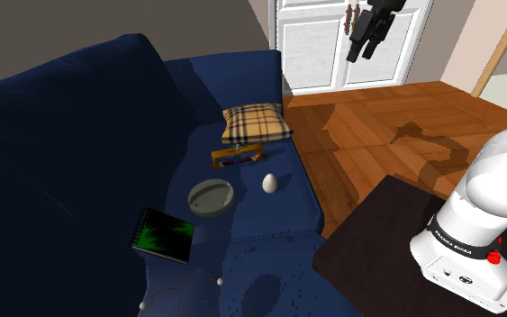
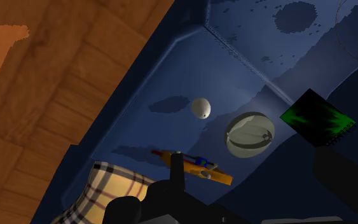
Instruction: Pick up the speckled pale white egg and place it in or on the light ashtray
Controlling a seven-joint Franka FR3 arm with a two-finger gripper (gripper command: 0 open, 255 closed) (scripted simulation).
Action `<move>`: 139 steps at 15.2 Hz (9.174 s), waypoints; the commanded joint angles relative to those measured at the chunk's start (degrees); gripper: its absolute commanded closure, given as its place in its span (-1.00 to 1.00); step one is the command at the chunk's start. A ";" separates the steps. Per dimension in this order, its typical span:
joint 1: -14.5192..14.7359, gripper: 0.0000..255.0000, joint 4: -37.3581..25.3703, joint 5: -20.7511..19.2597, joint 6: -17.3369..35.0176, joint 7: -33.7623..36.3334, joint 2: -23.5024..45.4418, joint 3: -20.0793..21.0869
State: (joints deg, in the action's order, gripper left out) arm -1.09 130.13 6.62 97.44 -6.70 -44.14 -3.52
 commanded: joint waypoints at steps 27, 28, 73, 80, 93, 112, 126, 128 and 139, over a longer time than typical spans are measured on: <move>10.84 -1.00 19.57 19.24 59.16 -13.59 35.82 -0.60; 11.74 -1.00 18.84 21.74 60.98 -15.56 38.34 -0.82; -9.63 -1.00 0.74 101.48 83.27 -95.04 73.27 31.59; -0.42 -1.00 -3.40 110.17 80.02 -102.38 77.05 22.42; 0.86 1.00 -4.69 111.46 79.69 -103.56 78.38 21.21; -13.42 1.00 5.69 81.12 84.39 -72.31 68.76 37.64; 10.30 1.00 -2.65 43.62 77.48 -28.02 69.74 16.51; 14.76 1.00 -6.86 39.75 75.81 -22.90 72.11 12.50; 29.61 1.00 -36.90 26.65 62.85 -2.14 89.10 -1.66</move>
State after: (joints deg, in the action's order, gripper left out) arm 27.82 96.91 34.32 162.05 -10.55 42.94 -4.15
